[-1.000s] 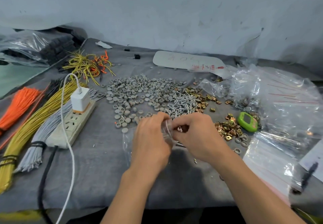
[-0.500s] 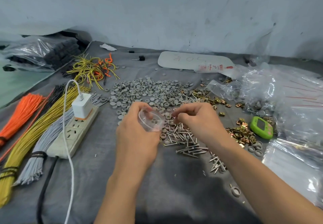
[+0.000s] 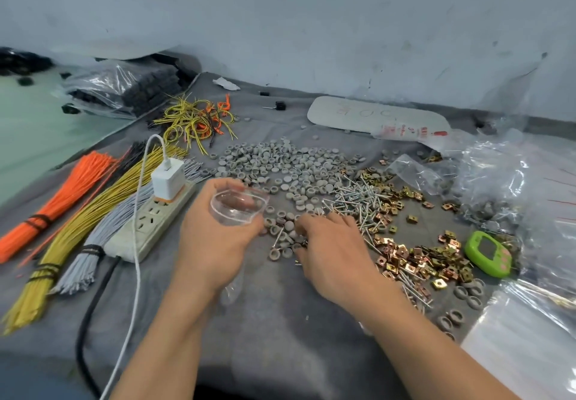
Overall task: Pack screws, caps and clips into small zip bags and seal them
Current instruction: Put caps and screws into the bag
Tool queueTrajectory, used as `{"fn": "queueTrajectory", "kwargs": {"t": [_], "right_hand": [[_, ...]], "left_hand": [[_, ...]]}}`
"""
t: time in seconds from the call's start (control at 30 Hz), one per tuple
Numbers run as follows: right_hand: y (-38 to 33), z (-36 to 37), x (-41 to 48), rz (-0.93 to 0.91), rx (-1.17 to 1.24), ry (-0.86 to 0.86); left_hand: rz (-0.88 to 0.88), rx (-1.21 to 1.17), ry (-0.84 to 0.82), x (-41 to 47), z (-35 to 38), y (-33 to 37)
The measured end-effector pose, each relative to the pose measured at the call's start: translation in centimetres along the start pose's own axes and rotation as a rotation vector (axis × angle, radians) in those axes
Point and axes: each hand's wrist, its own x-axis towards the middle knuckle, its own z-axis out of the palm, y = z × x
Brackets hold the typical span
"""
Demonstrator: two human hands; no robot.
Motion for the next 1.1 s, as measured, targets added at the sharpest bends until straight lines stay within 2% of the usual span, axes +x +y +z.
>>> {"fn": "queueTrajectory", "kwargs": {"t": [0.17, 0.37, 0.57, 0.7, 0.87, 1.03, 1.1], "right_hand": [[0.3, 0.3, -0.5, -0.053, -0.051, -0.064], [0.7, -0.4, -0.4, -0.019, -0.004, -0.121], [2.1, -2.0, -0.7, 0.191, 0.107, -0.177], [2.4, -2.4, -1.3, 0.192, 0.039, -0.168], [2.4, -2.8, -1.3, 0.203, -0.020, -0.232], [3.9, -3.5, -1.3, 0.160, 0.140, -0.440], [4.3, -3.7, -1.5, 0.155, 0.175, -0.456]], "left_hand": [[-0.072, -0.295, -0.036, -0.2, -0.3, 0.1], [-0.053, -0.304, 0.017, -0.4, 0.4, 0.4], [-0.056, -0.103, 0.031, -0.8, 2.3, 0.6], [0.038, 0.213, 0.017, -1.3, 4.0, 1.3], [0.138, 0.498, -0.096, -0.1, 5.0, 3.0], [0.121, 0.539, -0.158, 0.4, 5.3, 1.7], [0.131, 0.531, -0.219, 0.3, 5.6, 0.8]]}}
